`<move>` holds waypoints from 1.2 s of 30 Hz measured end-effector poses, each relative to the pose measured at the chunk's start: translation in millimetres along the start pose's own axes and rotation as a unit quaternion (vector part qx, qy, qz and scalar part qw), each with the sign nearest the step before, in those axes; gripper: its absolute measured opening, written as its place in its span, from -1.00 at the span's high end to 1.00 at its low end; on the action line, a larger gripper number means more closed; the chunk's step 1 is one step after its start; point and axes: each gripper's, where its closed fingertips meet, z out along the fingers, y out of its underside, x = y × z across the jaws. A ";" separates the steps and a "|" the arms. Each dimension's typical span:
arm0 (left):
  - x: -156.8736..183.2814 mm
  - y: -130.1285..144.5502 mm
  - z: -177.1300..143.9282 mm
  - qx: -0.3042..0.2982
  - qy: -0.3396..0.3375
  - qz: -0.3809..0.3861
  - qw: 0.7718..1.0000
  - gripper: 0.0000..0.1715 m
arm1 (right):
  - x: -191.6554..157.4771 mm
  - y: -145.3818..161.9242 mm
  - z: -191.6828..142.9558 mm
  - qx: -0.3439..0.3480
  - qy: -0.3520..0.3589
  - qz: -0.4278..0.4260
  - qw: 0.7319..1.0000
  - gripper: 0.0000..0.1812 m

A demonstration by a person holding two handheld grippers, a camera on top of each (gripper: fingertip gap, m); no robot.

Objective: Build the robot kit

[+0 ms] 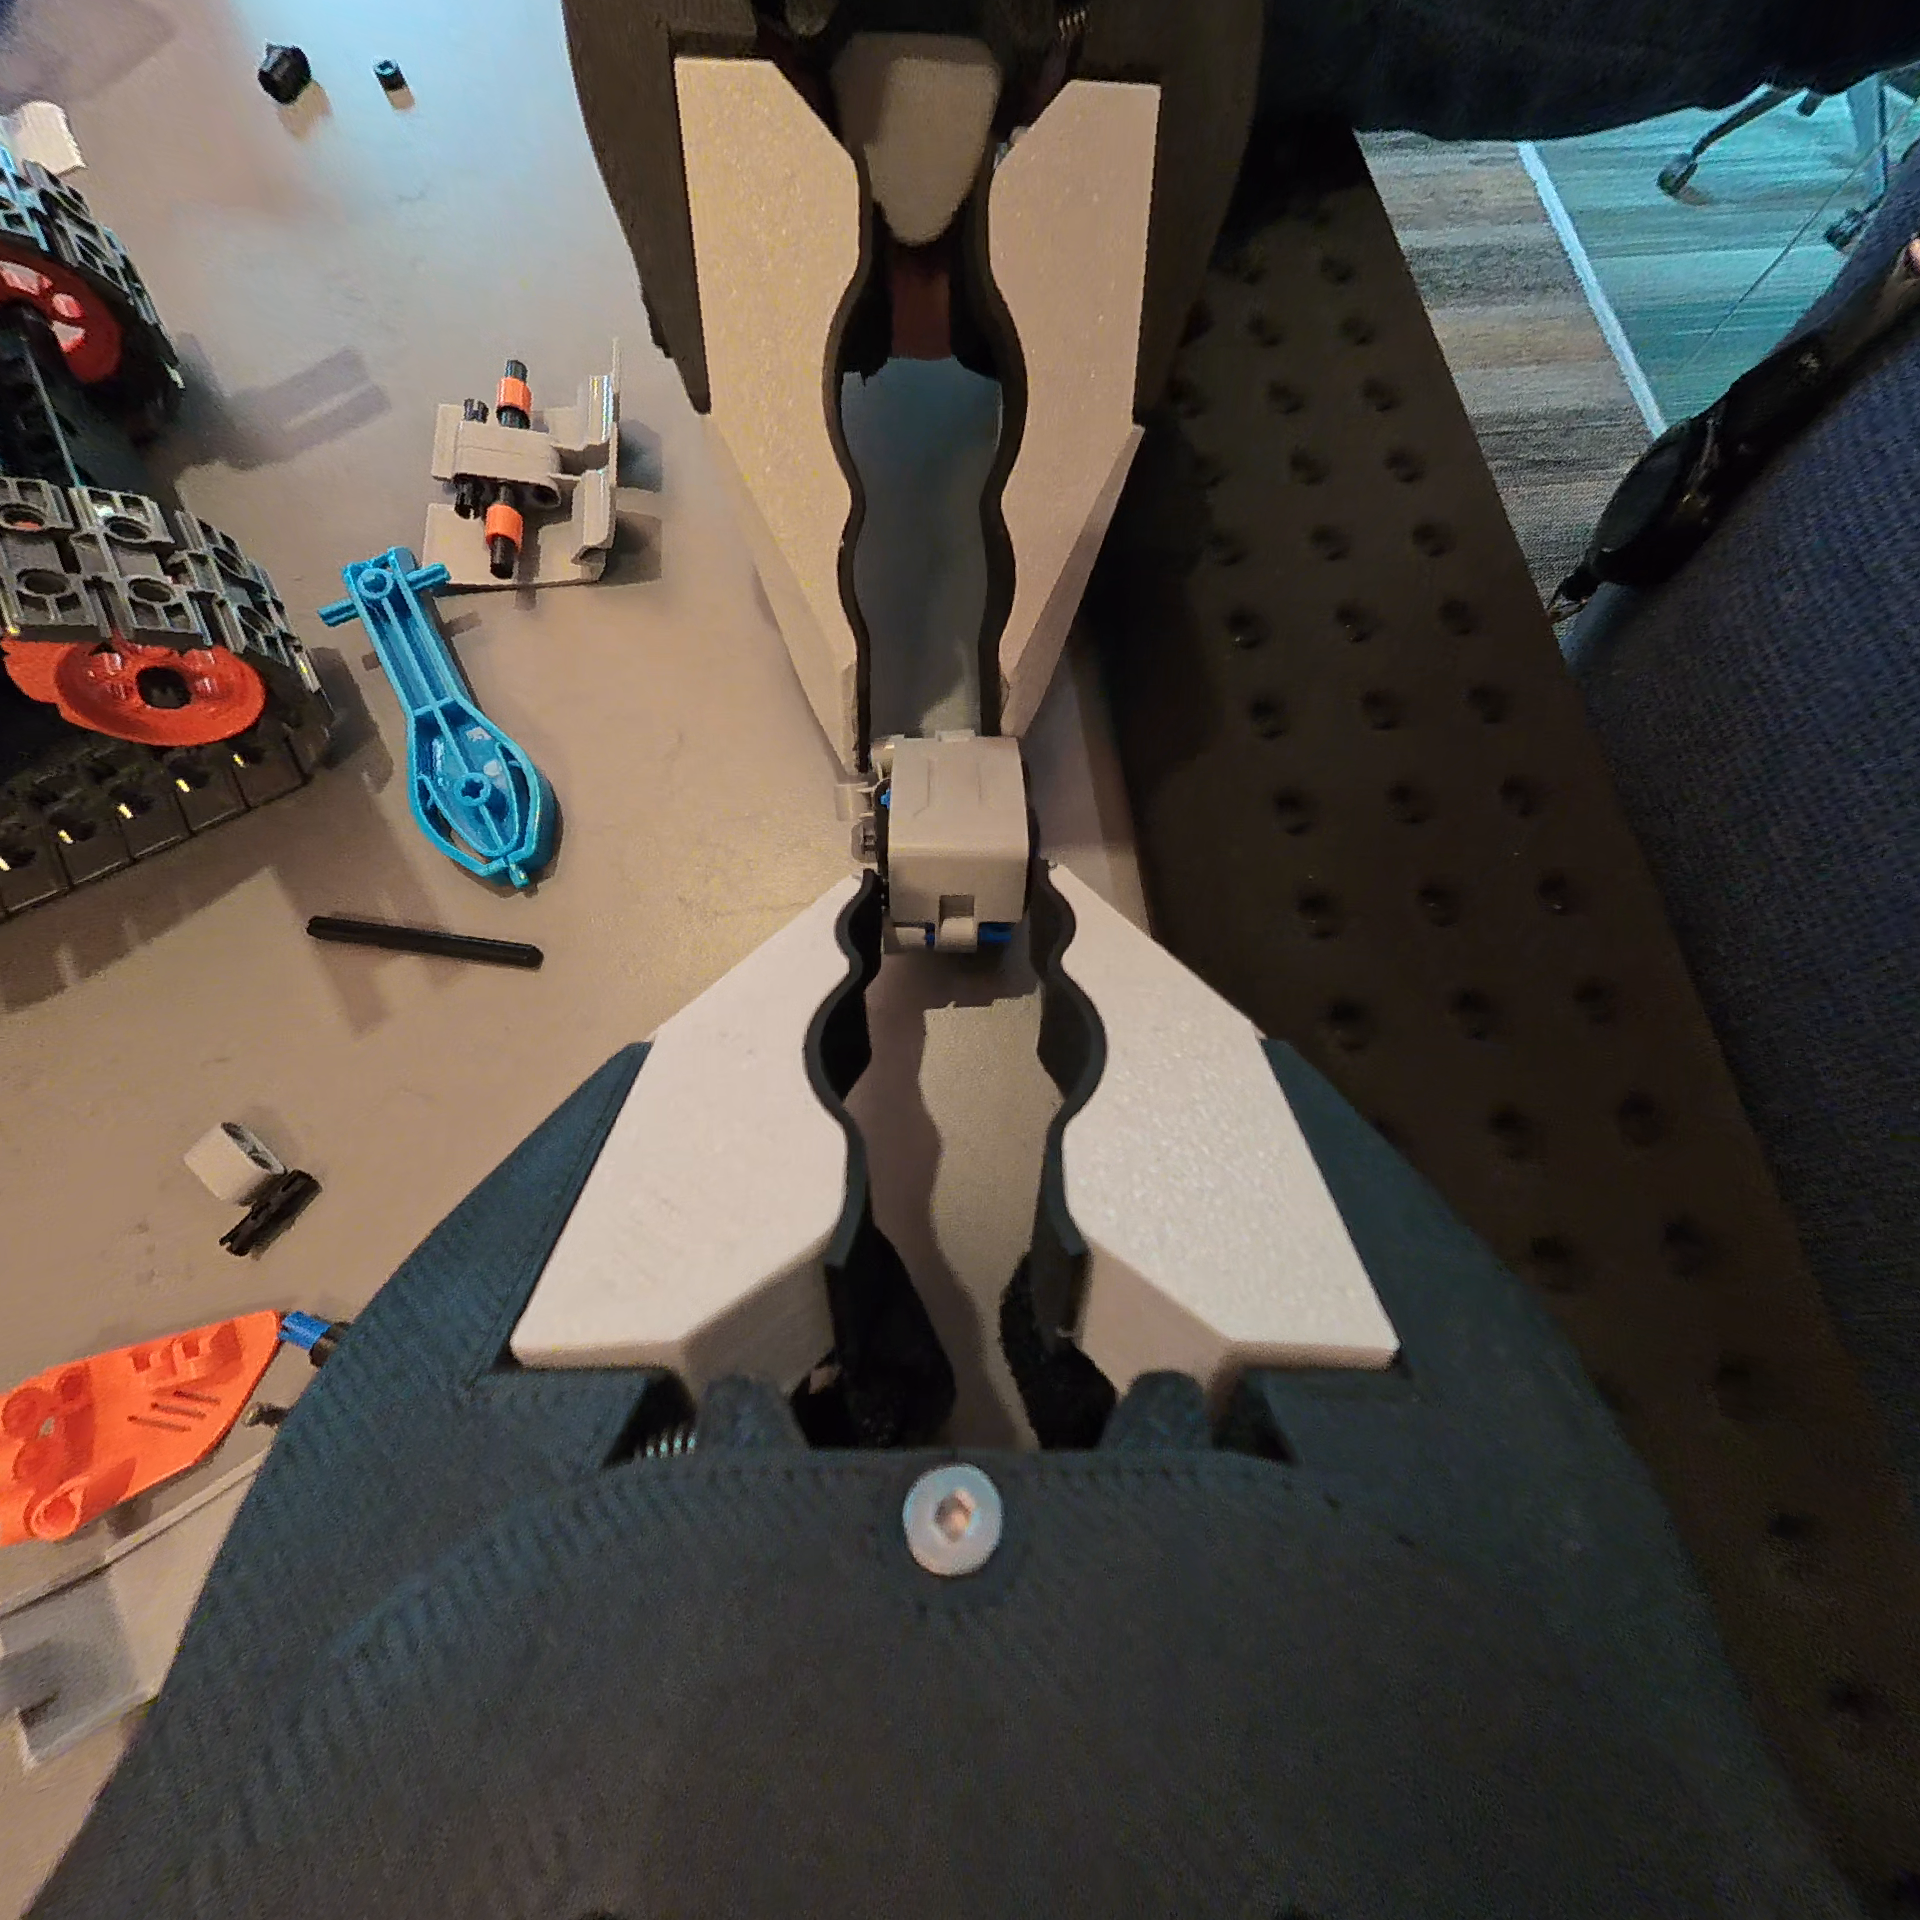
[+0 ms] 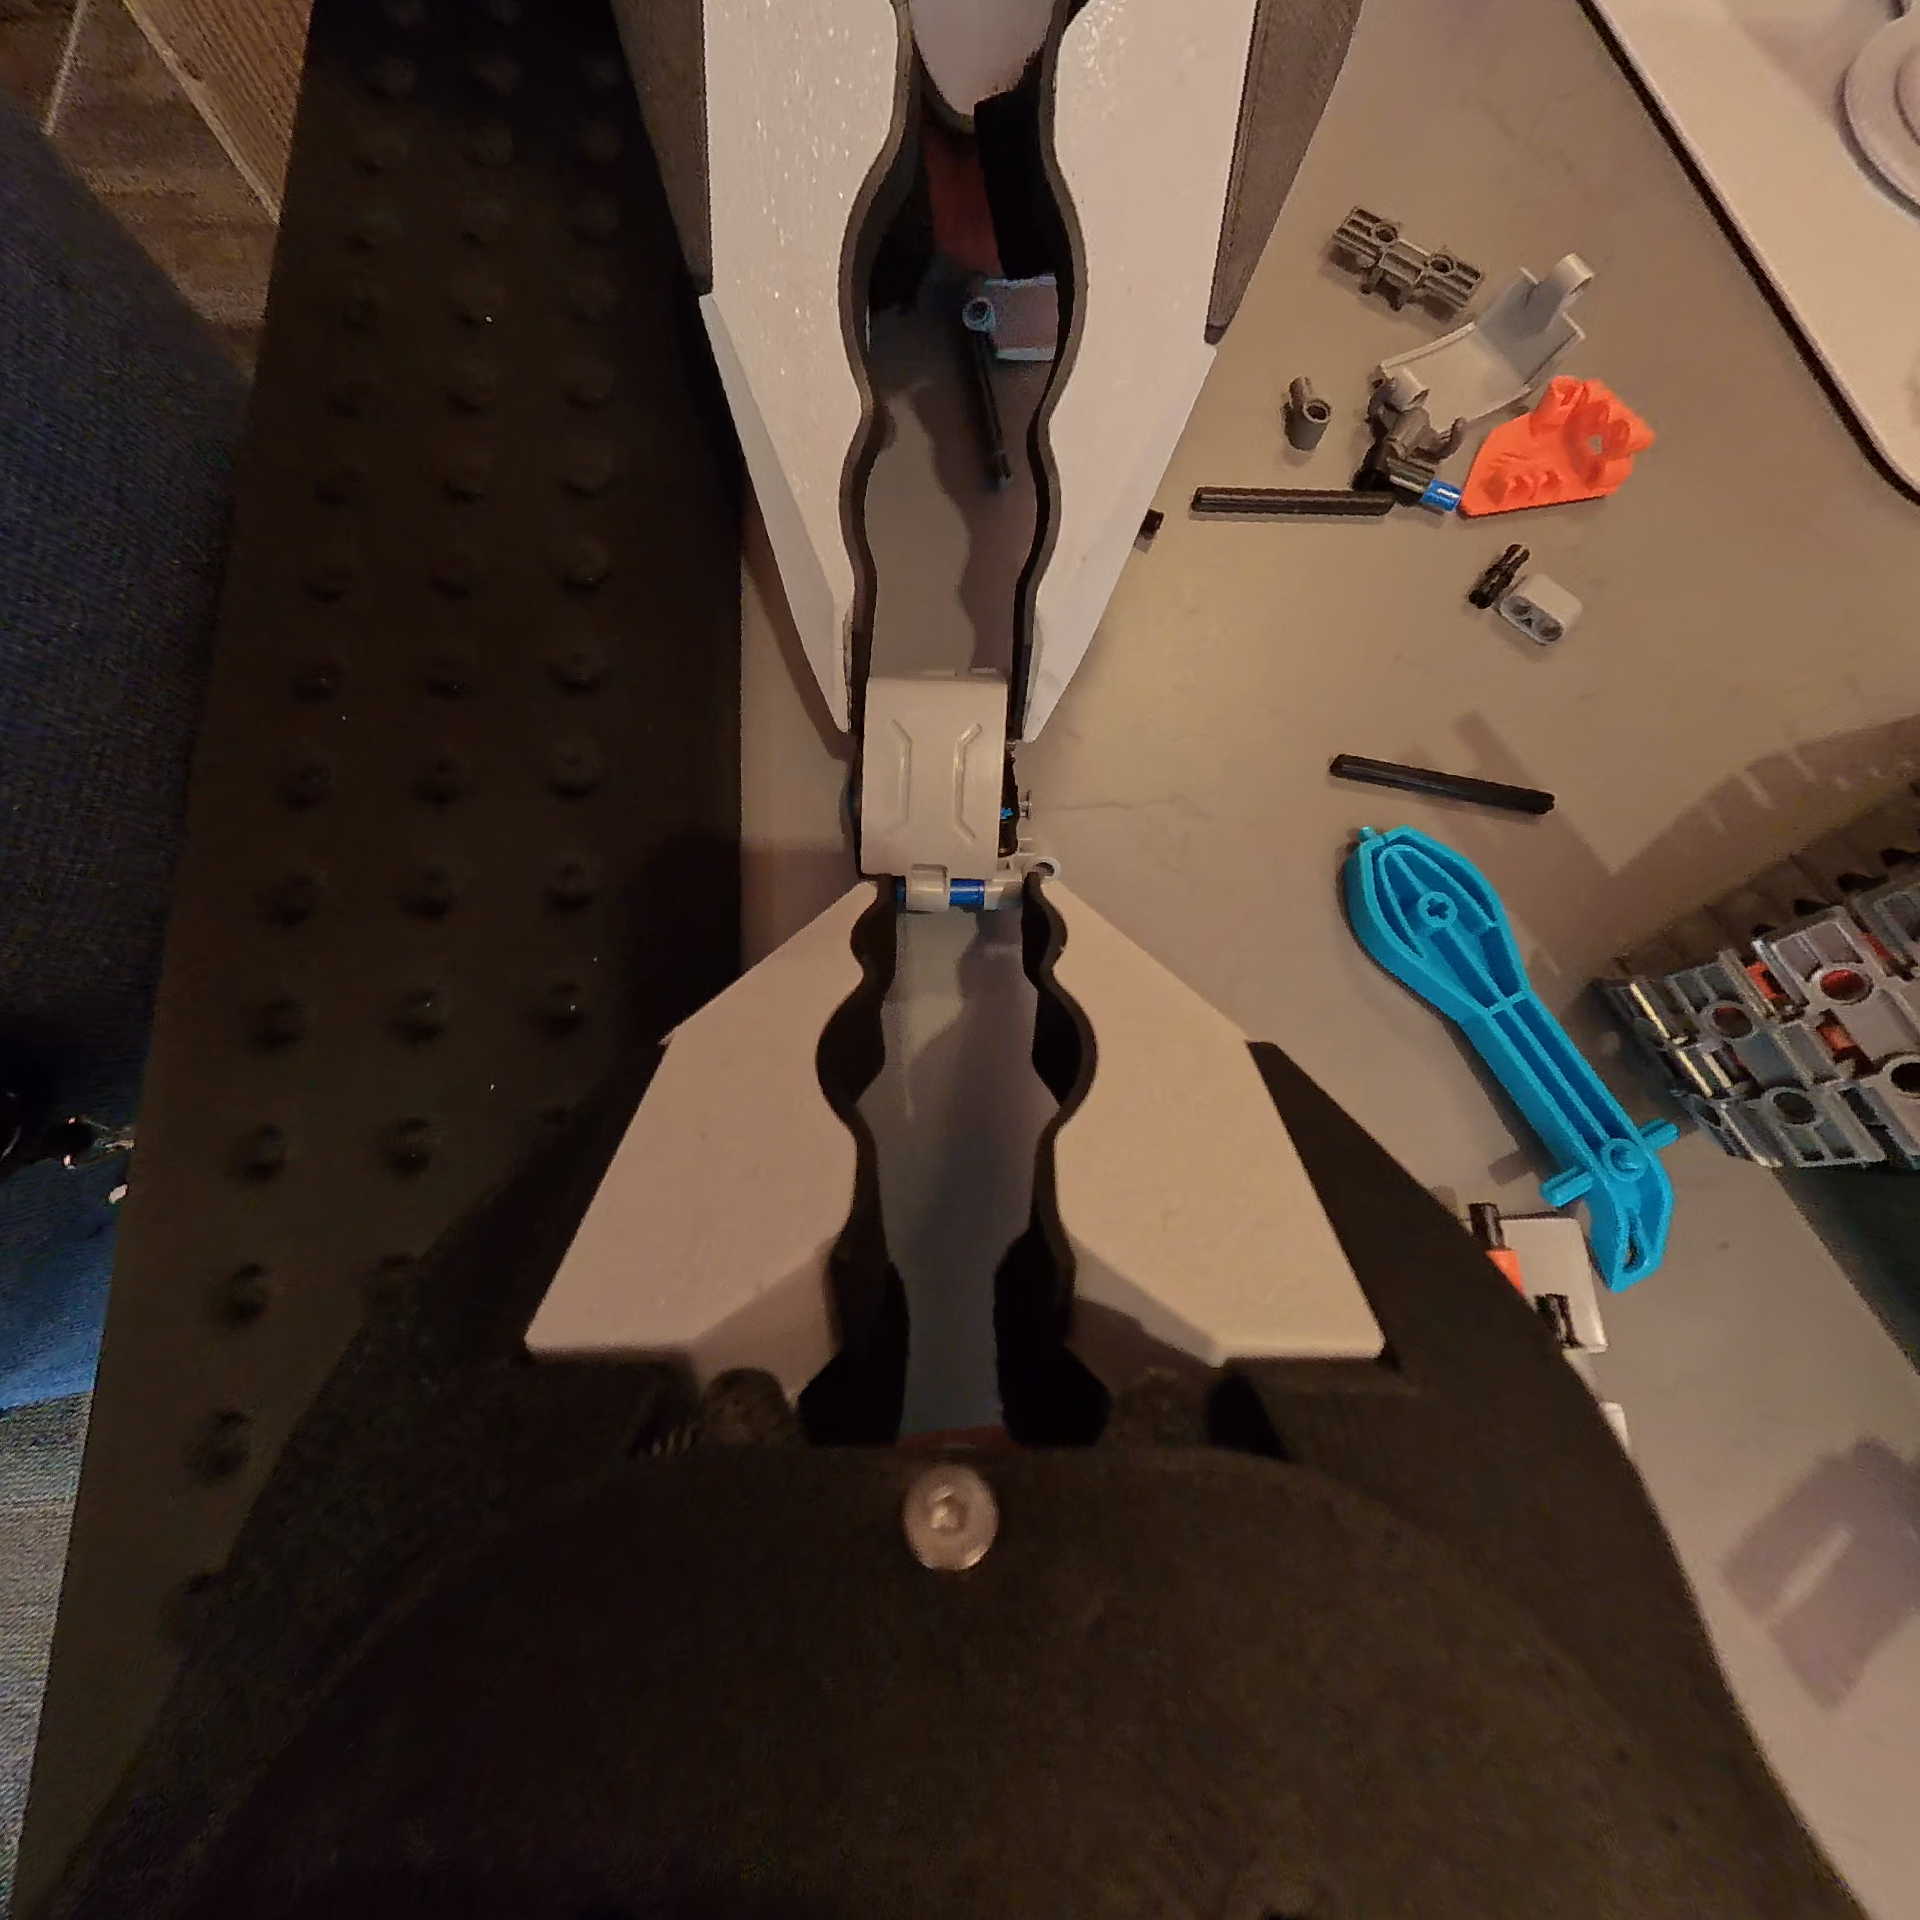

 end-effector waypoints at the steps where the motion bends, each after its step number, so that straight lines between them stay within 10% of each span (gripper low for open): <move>1: 0.4 0.1 0.4 0.000 0.002 -0.002 1.000 0.70 | -0.5 -0.2 -0.5 0.003 -0.003 0.002 1.000 0.76; 36: 2.9 0.6 9.4 -0.029 -0.012 0.022 0.999 0.72 | -4.3 -10.9 -8.4 0.045 -0.048 0.067 0.996 0.69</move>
